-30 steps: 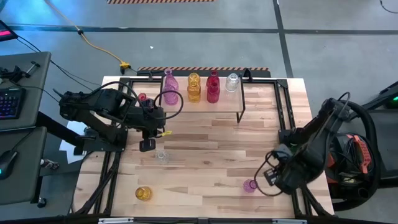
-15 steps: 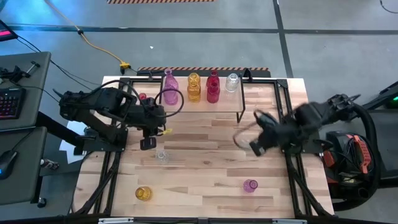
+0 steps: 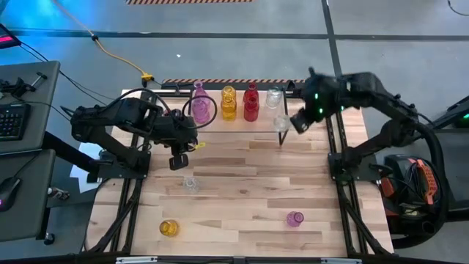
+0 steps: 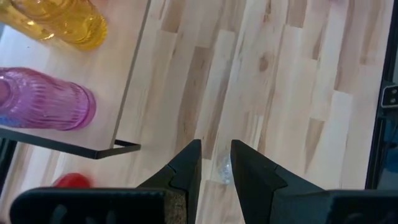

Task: Sort vases onto shelf
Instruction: Put the right transparent vase on the shelf aligned with the other transparent vase

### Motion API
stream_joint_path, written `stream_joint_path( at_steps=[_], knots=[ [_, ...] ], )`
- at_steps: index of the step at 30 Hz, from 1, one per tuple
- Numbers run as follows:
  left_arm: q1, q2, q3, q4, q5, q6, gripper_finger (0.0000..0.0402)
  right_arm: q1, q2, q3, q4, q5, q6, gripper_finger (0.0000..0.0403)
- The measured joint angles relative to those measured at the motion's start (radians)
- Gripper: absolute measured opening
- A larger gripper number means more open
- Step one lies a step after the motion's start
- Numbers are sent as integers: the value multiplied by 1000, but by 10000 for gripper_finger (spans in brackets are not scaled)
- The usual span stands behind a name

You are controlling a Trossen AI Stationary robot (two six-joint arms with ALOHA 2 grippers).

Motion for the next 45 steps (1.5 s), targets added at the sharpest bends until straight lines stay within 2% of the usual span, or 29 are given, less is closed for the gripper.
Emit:
stream_joint_path(
  at_steps=[8,18,27,45],
  knots=[
    [38,0,0,0,0,-13,76,-205,86,120,2,-111,-272,3],
    [78,0,0,0,0,-58,76,-286,231,206,1,-195,-479,3],
    [82,0,0,0,0,-83,76,-296,268,206,2,-209,-539,3],
    [82,0,0,0,-25,-92,76,-314,264,160,2,-216,-553,3]
  ],
)
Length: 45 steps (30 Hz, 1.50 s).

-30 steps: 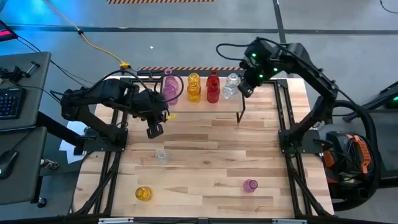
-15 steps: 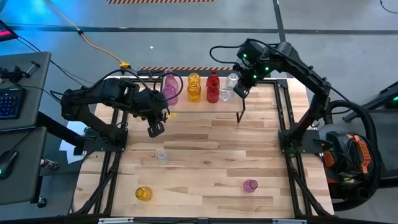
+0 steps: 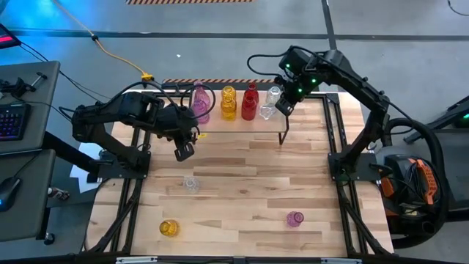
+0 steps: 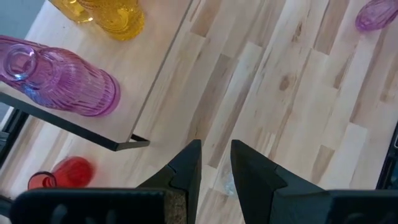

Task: Sort vases onto shelf
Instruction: Put the right transparent vase on the shelf aligned with the other transparent vase

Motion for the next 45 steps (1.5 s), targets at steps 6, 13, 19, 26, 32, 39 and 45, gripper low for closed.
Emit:
stream_joint_path(
  at_steps=[6,13,19,26,32,39,45],
  knots=[
    [0,0,0,0,-1,0,76,-15,-7,-1,0,-69,3,3],
    [10,0,0,0,-1,0,76,-44,-30,-1,0,-75,18,3],
    [34,0,0,0,-1,-7,76,-48,-52,-2,0,-119,29,3],
    [47,0,0,0,-1,-16,76,-44,-171,-47,9,-120,65,3],
    [57,0,0,0,-1,-11,76,-49,-346,-363,-9,-120,79,3],
    [80,0,0,1,-1,-15,76,-63,-362,-376,1,-119,118,3],
    [92,0,0,1,-1,-16,76,-66,-242,-244,2,-67,60,3]
  ],
)
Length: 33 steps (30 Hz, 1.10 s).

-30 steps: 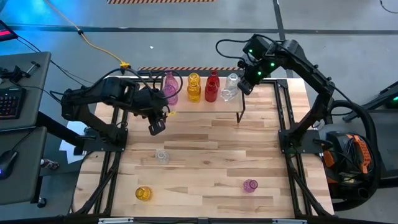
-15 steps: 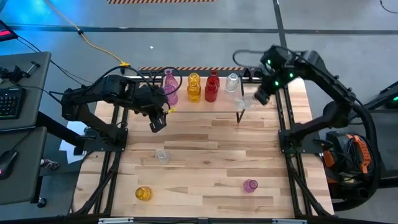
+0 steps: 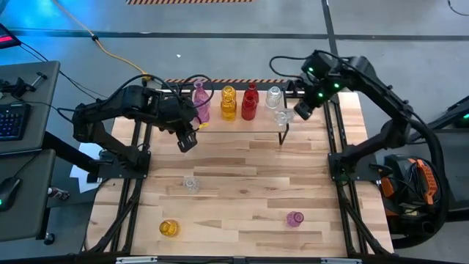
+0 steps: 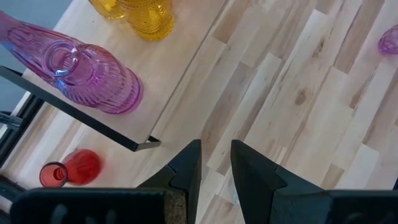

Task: Sort vases onto shelf
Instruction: Put the right transparent vase on the shelf aligned with the other transparent vase

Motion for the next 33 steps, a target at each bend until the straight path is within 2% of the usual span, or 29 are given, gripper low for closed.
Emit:
stream_joint_path(
  at_steps=[4,8,33],
  knots=[
    [0,0,0,0,0,0,76,-4,78,47,1,-28,-55,3],
    [0,0,0,0,0,0,76,-4,123,48,-2,9,-92,3],
    [0,0,0,25,-15,0,76,-6,210,48,3,71,-207,3]
  ],
)
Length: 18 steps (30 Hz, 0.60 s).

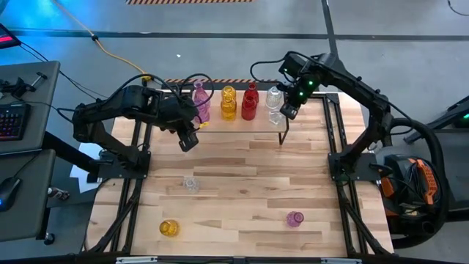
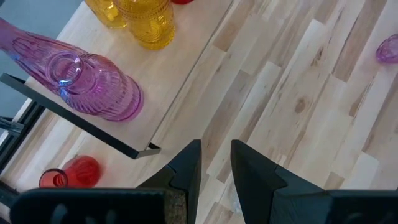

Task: Sort vases onto shelf
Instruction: Put the right transparent vase on the shelf aligned with the other transparent vase

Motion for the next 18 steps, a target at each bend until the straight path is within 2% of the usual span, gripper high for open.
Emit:
stream_joint_path(
  at_steps=[8,15,18],
  knots=[
    [0,0,0,0,0,0,76,0,11,0,16,16,-43,7],
    [0,0,0,0,0,0,76,0,12,0,43,27,-27,56],
    [0,0,0,0,0,0,76,0,12,0,47,69,-5,64]
  ],
)
